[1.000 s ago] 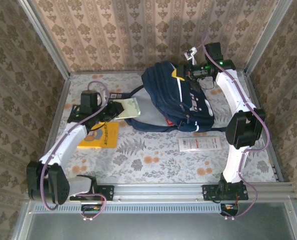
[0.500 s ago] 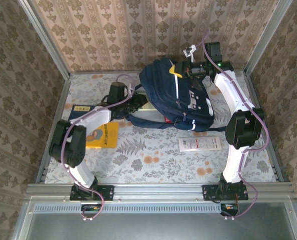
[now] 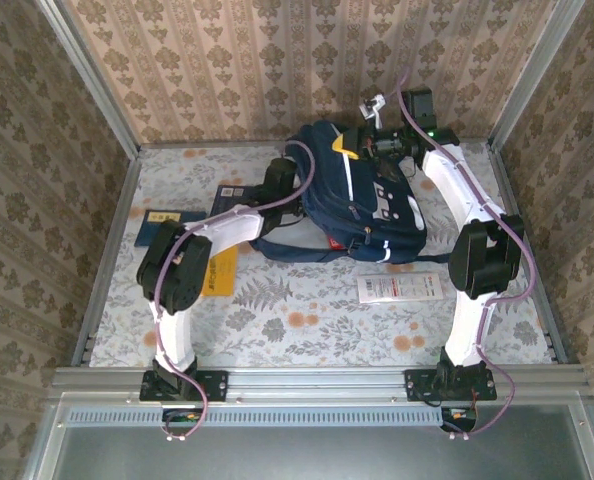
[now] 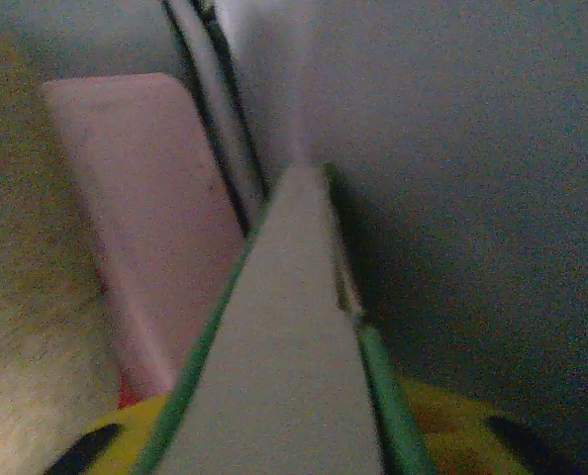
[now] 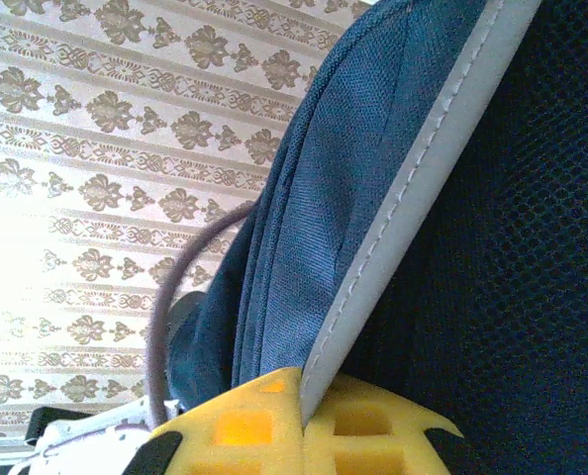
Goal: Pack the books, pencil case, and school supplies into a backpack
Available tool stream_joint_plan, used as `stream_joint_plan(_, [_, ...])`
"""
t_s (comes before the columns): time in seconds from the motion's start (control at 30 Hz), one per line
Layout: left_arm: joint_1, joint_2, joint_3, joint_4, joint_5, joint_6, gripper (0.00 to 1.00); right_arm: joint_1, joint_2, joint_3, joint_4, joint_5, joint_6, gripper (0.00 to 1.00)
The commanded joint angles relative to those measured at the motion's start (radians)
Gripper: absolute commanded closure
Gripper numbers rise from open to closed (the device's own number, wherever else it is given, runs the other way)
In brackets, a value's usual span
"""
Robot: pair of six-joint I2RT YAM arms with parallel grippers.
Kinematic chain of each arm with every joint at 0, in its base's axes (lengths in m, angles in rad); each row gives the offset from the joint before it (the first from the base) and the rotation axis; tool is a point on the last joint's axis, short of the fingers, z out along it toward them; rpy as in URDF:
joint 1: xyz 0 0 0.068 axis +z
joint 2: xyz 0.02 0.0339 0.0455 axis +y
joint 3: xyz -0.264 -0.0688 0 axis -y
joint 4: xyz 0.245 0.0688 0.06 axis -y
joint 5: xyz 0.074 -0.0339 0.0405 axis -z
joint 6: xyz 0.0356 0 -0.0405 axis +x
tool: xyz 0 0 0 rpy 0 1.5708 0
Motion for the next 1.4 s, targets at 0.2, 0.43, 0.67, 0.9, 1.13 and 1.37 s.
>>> stream_joint_plan(0.2, [-0.022,0.002,0.134,-0.22,-0.047,0.11,0.0,0.017,-0.115,0.043,0.061,-0.075,-0.02,1.0])
stream_joint_plan(0.43, [0.023,-0.105,0.0,-0.191,-0.017,0.077,0.0,0.009,-0.127,0.036,0.052,-0.067,-0.031,1.0])
stream_joint_plan(0.67, [0.099,-0.268,-0.175,-0.187,-0.008,0.092,0.0,-0.002,-0.141,0.03,-0.032,0.018,-0.09,1.0])
stream_joint_plan(0.9, [0.148,-0.41,-0.259,-0.395,-0.073,0.213,0.0,-0.005,-0.097,0.108,-0.23,0.135,-0.224,1.0])
stream_joint_plan(1.13, [0.242,-0.543,-0.371,-0.435,-0.105,0.2,0.01,0.006,-0.055,0.175,-0.325,0.211,-0.311,1.0])
stream_joint_plan(1.37, [0.314,-0.759,-0.405,-0.558,-0.216,0.301,0.02,0.091,0.032,0.353,-0.479,0.541,-0.451,1.0])
